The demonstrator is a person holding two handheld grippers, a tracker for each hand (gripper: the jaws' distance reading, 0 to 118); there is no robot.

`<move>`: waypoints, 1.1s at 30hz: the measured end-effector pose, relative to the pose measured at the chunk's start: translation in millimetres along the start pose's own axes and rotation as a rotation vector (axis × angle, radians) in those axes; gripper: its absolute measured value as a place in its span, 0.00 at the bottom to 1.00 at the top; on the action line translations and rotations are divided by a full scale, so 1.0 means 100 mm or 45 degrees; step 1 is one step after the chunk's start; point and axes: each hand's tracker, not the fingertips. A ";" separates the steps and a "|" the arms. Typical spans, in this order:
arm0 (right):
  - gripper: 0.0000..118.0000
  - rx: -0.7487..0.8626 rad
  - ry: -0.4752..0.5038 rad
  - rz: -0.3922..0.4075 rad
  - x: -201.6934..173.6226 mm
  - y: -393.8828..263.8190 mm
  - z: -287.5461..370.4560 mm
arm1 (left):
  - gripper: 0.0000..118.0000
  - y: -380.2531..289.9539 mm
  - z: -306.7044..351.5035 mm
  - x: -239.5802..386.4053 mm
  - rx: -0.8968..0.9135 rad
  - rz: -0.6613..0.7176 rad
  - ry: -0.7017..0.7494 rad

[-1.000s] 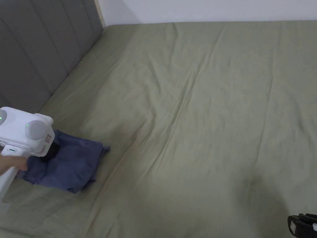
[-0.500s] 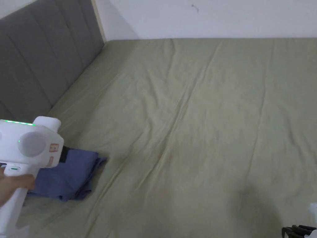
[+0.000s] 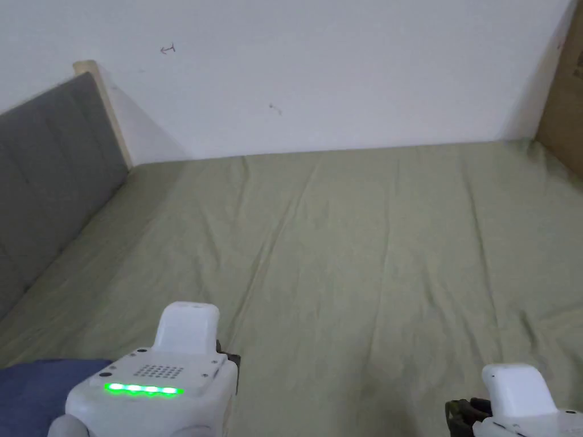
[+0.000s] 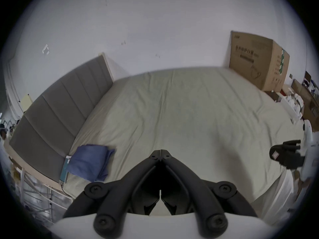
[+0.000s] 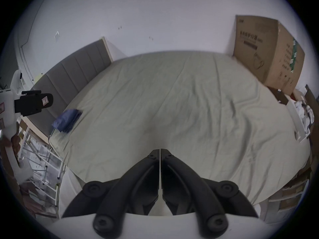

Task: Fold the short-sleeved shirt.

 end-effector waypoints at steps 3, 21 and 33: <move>0.02 0.129 -0.044 0.053 -0.02 0.04 0.24 | 0.00 0.02 0.27 0.27 0.134 0.048 0.018; 0.02 0.810 -0.316 0.203 -0.33 0.30 1.28 | 0.00 0.18 1.27 0.76 0.646 0.096 0.020; 0.02 0.874 -0.342 0.167 -0.29 0.34 1.33 | 0.00 0.16 1.26 0.70 0.636 0.137 -0.013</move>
